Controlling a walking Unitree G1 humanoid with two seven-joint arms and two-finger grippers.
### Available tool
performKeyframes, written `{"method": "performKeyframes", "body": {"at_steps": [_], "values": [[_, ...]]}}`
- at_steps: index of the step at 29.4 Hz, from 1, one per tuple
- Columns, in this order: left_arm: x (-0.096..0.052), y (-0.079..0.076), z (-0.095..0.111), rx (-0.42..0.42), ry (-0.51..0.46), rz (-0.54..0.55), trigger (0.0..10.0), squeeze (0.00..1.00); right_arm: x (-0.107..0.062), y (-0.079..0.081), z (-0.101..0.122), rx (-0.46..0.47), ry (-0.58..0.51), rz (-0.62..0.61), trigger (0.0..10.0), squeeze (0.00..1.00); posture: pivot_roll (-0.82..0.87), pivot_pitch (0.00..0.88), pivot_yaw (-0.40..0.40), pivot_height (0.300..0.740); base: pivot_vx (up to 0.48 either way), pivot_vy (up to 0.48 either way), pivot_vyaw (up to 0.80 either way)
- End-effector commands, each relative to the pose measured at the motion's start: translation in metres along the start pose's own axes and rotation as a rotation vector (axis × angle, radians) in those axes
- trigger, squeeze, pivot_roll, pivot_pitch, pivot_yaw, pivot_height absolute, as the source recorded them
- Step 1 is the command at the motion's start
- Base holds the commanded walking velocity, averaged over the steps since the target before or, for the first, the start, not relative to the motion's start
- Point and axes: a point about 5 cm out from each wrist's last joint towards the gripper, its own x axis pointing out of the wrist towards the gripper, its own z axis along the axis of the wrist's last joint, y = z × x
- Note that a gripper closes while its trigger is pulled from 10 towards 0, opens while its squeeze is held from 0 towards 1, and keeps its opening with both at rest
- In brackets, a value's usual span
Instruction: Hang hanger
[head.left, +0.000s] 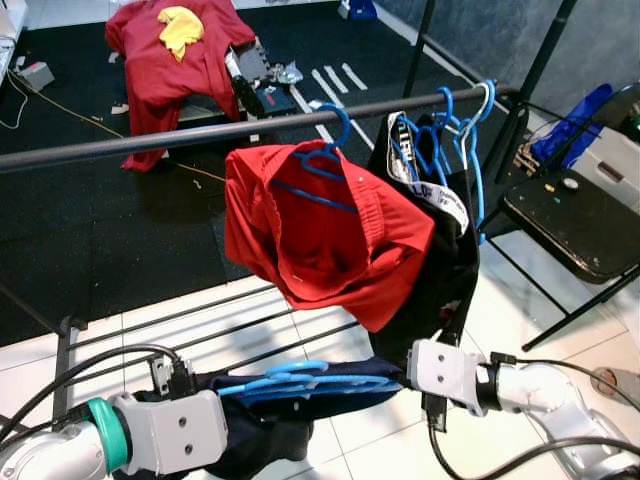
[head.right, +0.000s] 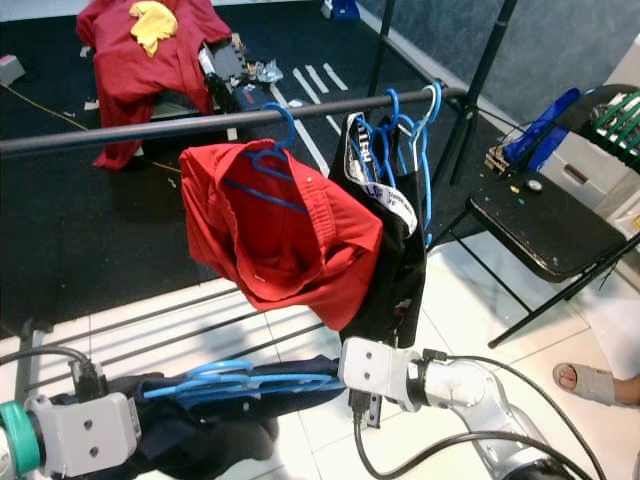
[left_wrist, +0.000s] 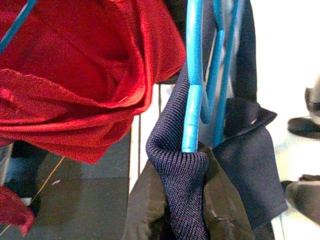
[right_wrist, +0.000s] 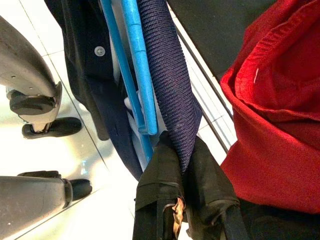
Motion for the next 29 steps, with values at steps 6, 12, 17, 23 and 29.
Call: {"method": "performKeyframes", "body": {"at_steps": [6, 12, 17, 23, 29], "values": [[-0.009, -0.002, 0.014, 0.01, -0.084, -0.106, 10.0, 0.0, 0.008, -0.01, -0.014, 0.121, 0.022, -0.149, 0.0, 0.0, -0.01, 0.112, 0.041, 0.74, 0.0, 0.0, 0.0], [-0.006, 0.0, 0.022, 0.007, -0.129, -0.142, 10.0, 0.0, 0.024, -0.047, 0.013, 0.25, -0.182, -0.413, 0.0, 0.0, -0.01, 0.104, 0.043, 0.74, 0.0, 0.0, 0.0], [0.006, 0.004, 0.025, -0.006, -0.15, -0.074, 10.0, 0.0, 0.035, -0.063, 0.056, 0.38, -0.437, -0.459, 10.0, 0.0, -0.01, 0.104, 0.045, 0.74, 0.0, 0.0, 0.0], [0.011, 0.005, 0.02, -0.056, -0.117, -0.014, 10.0, 0.0, 0.026, -0.04, 0.094, 0.357, -0.595, -0.172, 10.0, 0.0, -0.01, 0.11, 0.037, 0.74, 0.0, 0.0, 0.0], [0.011, 0.005, 0.018, -0.103, -0.103, 0.022, 10.0, 0.0, 0.007, -0.023, 0.082, 0.231, -0.444, 0.011, 10.0, 1.0, -0.02, 0.119, 0.032, 0.74, 0.0, 0.0, 0.0]]}}
